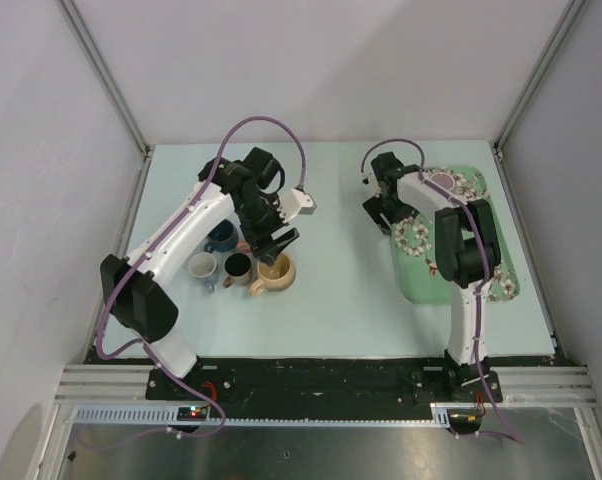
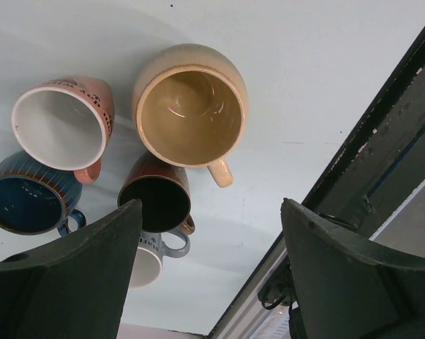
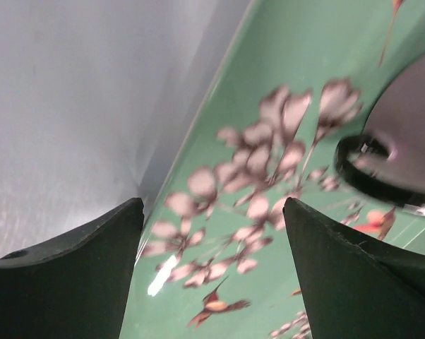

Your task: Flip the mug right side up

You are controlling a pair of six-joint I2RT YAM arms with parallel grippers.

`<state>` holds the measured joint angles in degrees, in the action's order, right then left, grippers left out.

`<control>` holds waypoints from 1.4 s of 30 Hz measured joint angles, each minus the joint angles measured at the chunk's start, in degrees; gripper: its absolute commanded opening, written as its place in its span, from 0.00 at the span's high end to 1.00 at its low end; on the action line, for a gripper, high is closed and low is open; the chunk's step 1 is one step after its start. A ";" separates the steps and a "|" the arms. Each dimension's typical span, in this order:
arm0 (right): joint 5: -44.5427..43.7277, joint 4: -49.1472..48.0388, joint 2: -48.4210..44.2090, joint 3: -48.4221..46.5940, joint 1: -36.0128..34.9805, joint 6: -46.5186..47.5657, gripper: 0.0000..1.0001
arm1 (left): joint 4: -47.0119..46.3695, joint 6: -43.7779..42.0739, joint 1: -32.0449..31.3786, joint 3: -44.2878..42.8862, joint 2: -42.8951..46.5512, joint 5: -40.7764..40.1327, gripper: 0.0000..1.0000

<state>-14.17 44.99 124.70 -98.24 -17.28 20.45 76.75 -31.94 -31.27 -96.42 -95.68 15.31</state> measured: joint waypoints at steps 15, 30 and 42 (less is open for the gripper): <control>-11.93 -10.78 -20.55 15.91 6.97 -39.52 0.06 | 0.28 0.00 0.07 0.00 0.00 0.04 0.17; -19.54 -10.32 -6.40 7.30 9.38 -68.30 0.43 | 0.31 0.00 0.39 -0.02 0.02 0.15 0.17; -9.73 -15.58 -5.88 7.41 16.15 -61.90 1.00 | 0.50 0.31 1.18 -1.36 0.11 0.15 0.15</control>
<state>-23.90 29.41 118.83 -90.83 -1.13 -41.45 77.25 -31.64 -30.09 -97.78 -95.57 15.46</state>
